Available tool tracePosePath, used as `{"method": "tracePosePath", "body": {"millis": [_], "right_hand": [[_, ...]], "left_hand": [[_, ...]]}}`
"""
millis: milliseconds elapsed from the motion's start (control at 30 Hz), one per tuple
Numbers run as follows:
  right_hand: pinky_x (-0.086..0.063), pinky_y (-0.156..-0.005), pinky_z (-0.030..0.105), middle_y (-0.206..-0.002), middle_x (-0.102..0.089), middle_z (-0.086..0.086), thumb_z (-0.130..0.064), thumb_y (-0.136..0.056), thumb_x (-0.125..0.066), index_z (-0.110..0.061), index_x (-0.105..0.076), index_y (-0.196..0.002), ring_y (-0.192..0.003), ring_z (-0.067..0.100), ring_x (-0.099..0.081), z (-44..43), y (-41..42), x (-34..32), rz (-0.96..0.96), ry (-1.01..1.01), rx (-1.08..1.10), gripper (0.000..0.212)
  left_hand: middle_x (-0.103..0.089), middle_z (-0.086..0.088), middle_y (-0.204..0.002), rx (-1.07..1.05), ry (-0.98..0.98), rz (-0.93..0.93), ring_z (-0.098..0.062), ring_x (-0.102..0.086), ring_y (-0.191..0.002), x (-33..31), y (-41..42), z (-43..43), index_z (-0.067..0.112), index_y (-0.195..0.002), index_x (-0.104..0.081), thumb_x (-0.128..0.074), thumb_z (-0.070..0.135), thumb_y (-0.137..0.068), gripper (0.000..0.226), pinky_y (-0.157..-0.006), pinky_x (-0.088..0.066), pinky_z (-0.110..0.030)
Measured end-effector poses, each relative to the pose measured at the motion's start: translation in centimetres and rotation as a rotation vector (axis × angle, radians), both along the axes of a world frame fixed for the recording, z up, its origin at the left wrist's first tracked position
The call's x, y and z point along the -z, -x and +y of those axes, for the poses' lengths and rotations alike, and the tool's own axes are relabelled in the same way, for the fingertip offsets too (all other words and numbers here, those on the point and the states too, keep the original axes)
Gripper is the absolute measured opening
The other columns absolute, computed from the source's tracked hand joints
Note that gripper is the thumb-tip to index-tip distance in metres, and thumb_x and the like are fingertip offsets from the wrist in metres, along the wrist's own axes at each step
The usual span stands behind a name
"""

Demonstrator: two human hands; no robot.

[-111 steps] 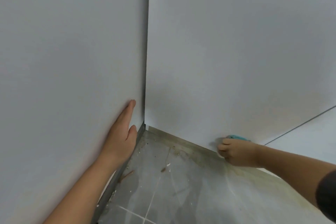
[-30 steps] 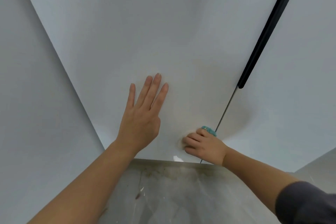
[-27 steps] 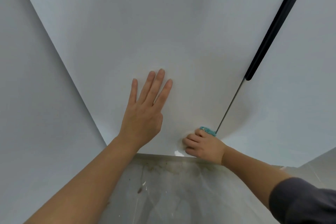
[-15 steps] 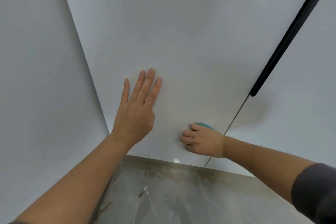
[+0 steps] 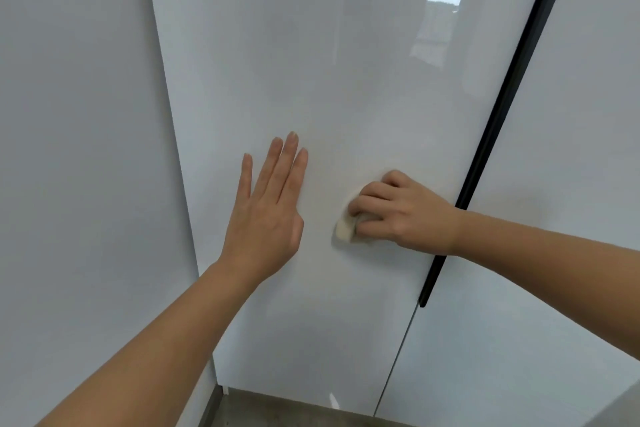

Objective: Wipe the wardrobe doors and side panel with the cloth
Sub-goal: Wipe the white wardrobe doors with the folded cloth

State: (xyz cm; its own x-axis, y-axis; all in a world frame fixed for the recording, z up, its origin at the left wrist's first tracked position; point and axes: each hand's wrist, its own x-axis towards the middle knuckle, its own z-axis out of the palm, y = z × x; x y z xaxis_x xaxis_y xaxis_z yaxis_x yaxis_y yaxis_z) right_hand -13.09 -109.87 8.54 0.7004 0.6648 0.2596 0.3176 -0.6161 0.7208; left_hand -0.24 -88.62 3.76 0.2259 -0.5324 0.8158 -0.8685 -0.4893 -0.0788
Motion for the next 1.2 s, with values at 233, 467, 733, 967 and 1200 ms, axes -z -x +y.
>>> {"method": "tracePosePath", "body": {"millis": [233,467,733,967,1200], "right_hand": [[-0.036,-0.071,0.035,-0.104,-0.065,0.001,0.002,-0.087,-0.042,-0.023,-0.063,-0.082,-0.088,0.024,-0.058,-0.7,0.6,-17.3,-0.054,-0.007,-0.002,0.034],[-0.039,-0.072,0.037,-0.107,-0.063,0.000,0.007,-0.074,-0.050,-0.024,-0.065,-0.086,-0.093,0.025,-0.057,-1.1,0.9,-37.3,-0.109,-0.015,0.009,0.037],[-0.039,-0.073,0.037,-0.107,-0.063,-0.001,0.007,-0.068,-0.058,-0.024,-0.064,-0.083,-0.095,0.022,-0.054,-1.5,1.3,-58.1,-0.172,-0.016,-0.006,0.035],[-0.035,-0.074,0.034,-0.106,-0.062,-0.002,0.006,-0.063,-0.063,-0.025,-0.066,-0.084,-0.095,0.023,-0.055,-0.9,0.8,-72.0,-0.283,-0.043,-0.001,0.037],[-0.037,-0.075,0.035,-0.103,-0.059,-0.004,0.005,-0.065,-0.057,-0.029,-0.066,-0.087,-0.097,0.021,-0.053,-0.7,0.9,-83.2,-0.454,-0.132,0.057,0.042]], "left_hand": [[-0.008,-0.014,-0.161,0.038,0.039,-0.064,-0.029,-0.006,-0.149,-16.3,-0.1,-2.0,0.002,-0.152,-0.014,-0.042,0.004,-0.080,0.077,-0.118,-0.013,-0.056],[-0.007,-0.014,-0.161,0.042,0.071,-0.092,-0.027,-0.004,-0.150,-34.7,0.7,-2.7,0.002,-0.152,-0.015,-0.042,0.004,-0.081,0.075,-0.119,-0.011,-0.055],[-0.009,-0.016,-0.161,0.007,0.088,-0.175,-0.029,-0.007,-0.149,-55.3,2.0,-2.6,-0.001,-0.149,-0.025,-0.040,0.007,-0.083,0.068,-0.118,-0.014,-0.056],[-0.009,-0.014,-0.161,0.002,0.122,-0.279,-0.027,-0.007,-0.149,-68.8,1.9,-3.6,-0.001,-0.149,-0.027,-0.037,0.011,-0.086,0.065,-0.117,-0.017,-0.055],[-0.013,-0.013,-0.161,0.023,0.222,-0.387,-0.027,-0.009,-0.149,-78.5,-0.3,-5.2,-0.002,-0.148,-0.029,-0.031,0.013,-0.088,0.062,-0.117,-0.016,-0.053]]}}
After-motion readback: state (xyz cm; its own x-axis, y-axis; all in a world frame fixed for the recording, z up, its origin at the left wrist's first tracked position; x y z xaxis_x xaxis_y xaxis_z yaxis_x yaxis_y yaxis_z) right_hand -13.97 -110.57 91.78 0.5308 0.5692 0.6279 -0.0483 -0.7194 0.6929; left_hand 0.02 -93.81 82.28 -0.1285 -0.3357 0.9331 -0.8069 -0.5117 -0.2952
